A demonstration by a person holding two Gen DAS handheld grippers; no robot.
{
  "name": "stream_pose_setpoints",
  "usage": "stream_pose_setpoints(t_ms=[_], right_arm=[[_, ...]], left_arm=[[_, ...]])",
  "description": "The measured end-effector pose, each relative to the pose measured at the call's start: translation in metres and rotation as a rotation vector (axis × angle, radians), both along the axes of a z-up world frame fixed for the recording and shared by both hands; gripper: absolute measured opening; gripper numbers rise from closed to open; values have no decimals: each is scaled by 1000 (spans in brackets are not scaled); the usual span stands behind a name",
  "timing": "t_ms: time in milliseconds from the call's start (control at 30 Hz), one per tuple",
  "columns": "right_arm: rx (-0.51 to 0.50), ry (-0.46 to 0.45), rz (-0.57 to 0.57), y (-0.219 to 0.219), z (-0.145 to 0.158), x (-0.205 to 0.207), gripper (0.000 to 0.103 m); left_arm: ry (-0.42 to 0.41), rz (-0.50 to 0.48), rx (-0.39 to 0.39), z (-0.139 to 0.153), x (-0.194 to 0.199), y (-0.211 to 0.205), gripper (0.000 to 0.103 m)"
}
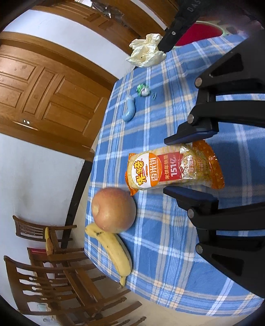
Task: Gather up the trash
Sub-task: 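Carry the snack bag and crumpled paper over the red bucket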
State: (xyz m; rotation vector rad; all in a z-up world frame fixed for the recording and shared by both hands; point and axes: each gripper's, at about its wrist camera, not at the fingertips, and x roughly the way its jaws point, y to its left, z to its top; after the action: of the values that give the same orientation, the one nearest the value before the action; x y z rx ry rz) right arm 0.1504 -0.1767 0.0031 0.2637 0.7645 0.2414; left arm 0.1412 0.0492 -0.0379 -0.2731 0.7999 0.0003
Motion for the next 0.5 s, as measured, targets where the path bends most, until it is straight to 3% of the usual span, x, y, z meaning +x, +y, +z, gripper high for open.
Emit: stream_pose_setpoints(t_ms=[500], right_arm=[[19,-51,-122,-64,12,-50,10]], left_arm=[[-29,-123,9,20,-12,-59,41]])
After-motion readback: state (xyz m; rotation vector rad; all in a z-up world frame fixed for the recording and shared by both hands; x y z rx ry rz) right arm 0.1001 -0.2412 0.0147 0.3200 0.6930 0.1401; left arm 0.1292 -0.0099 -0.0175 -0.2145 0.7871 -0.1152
